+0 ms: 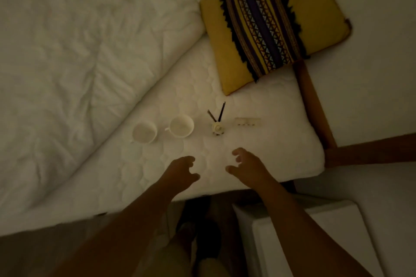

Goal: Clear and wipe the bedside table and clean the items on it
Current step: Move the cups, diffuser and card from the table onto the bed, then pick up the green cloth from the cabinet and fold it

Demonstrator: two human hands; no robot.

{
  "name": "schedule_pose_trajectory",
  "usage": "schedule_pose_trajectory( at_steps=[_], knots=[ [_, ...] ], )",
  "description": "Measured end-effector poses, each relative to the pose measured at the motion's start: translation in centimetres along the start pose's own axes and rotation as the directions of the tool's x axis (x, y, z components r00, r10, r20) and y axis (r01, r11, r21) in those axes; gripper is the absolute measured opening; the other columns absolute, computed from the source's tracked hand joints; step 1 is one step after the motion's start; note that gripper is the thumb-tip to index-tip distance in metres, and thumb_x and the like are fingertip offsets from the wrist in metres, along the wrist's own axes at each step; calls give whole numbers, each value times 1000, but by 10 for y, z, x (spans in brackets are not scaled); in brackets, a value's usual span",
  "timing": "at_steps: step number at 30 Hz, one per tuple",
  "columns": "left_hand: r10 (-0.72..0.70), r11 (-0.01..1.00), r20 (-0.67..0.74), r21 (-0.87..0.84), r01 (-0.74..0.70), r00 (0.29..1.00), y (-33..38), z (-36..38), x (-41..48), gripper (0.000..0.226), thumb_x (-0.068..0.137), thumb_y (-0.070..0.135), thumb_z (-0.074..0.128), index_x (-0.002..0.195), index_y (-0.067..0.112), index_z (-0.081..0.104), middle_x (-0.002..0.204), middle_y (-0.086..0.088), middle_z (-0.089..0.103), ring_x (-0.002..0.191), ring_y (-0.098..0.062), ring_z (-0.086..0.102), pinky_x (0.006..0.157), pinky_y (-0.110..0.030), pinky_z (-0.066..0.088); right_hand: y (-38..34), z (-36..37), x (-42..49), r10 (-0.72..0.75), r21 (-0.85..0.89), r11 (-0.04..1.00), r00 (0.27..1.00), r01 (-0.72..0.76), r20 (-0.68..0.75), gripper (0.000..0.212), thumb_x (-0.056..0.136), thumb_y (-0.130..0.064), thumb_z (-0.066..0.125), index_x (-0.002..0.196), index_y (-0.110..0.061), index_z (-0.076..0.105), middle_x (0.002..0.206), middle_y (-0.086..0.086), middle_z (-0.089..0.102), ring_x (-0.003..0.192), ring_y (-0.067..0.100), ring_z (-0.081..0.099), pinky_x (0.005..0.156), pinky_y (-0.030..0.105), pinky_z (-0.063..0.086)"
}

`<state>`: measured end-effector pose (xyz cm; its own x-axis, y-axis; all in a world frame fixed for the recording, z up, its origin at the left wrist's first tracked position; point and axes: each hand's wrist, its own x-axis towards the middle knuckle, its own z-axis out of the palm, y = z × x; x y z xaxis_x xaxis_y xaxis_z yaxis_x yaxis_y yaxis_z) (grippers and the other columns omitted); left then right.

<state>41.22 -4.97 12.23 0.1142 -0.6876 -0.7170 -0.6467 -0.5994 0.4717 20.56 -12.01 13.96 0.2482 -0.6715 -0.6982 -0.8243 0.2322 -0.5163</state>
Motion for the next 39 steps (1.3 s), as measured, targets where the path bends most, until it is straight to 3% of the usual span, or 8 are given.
schedule_pose_trajectory(
  at_steps=[6, 11, 17, 23, 26, 30, 34, 39],
  knots=[
    [-42, 990, -127, -137, 24, 991, -54, -36, -121, 48, 82, 28, 75, 126, 19, 58, 109, 2, 63, 87, -8, 59, 73, -16, 43, -72, 43, -81, -137, -344, 912, 957, 223, 256, 49, 89, -40, 63, 130, -16, 51, 131, 9, 54, 116, 21, 52, 86, 24, 40],
    [-155, 966, -290, -243, 84, 944, -122, -69, -232, 41, 85, 26, 70, 124, 22, 57, 113, -1, 65, 89, -11, 58, 78, -22, 44, -166, 96, -147, -298, -427, 797, 894, 426, 336, 41, 87, -43, 63, 121, -21, 55, 116, 2, 60, 94, 13, 55, 77, 25, 41],
    [-411, 878, -426, -424, 223, 806, -236, -109, -361, 39, 88, 24, 64, 126, 17, 58, 122, -3, 62, 110, -17, 58, 91, -26, 44, -296, 190, -216, -428, -418, 647, 757, 638, 493, 42, 83, -39, 69, 118, -19, 57, 110, 3, 62, 94, 18, 61, 78, 31, 51],
    [-579, 779, -525, -582, 233, 624, -371, -141, -478, 36, 88, 22, 65, 123, 15, 61, 117, -5, 65, 101, -18, 61, 82, -26, 46, -409, 334, -273, -498, -472, 424, 634, 773, 592, 41, 82, -40, 70, 116, -20, 58, 109, 1, 62, 93, 16, 61, 78, 30, 50],
    [-620, 762, -560, -597, 251, 550, -440, -152, -528, 30, 88, 19, 63, 118, 17, 64, 112, -4, 66, 93, -15, 60, 80, -27, 47, -453, 422, -307, -520, -431, 320, 536, 844, 665, 37, 84, -39, 69, 116, -22, 58, 109, 0, 62, 90, 13, 59, 75, 27, 48],
    [-677, 722, -563, -634, 278, 474, -519, -165, -588, 32, 91, 26, 61, 122, 18, 61, 118, -2, 64, 93, -12, 56, 77, -24, 43, -504, 520, -358, -521, -370, 246, 444, 896, 729, 33, 84, -36, 67, 112, -22, 57, 104, 1, 63, 80, 10, 59, 61, 21, 46],
    [-722, 688, -561, -647, 329, 405, -577, -186, -635, 34, 92, 32, 59, 124, 21, 58, 121, -1, 62, 103, -14, 58, 79, -24, 44, -554, 593, -396, -513, -348, 112, 355, 931, 782, 42, 87, -35, 63, 124, -19, 53, 116, 6, 61, 100, 23, 61, 77, 29, 48],
    [-756, 654, -565, -666, 359, 331, -649, -219, -672, 36, 93, 32, 58, 126, 19, 56, 124, -3, 59, 110, -19, 56, 84, -25, 42, -615, 680, -424, -451, -334, -51, 277, 941, 848, 39, 90, -32, 60, 124, -13, 53, 120, 12, 61, 106, 26, 59, 91, 36, 50]
  ],
)
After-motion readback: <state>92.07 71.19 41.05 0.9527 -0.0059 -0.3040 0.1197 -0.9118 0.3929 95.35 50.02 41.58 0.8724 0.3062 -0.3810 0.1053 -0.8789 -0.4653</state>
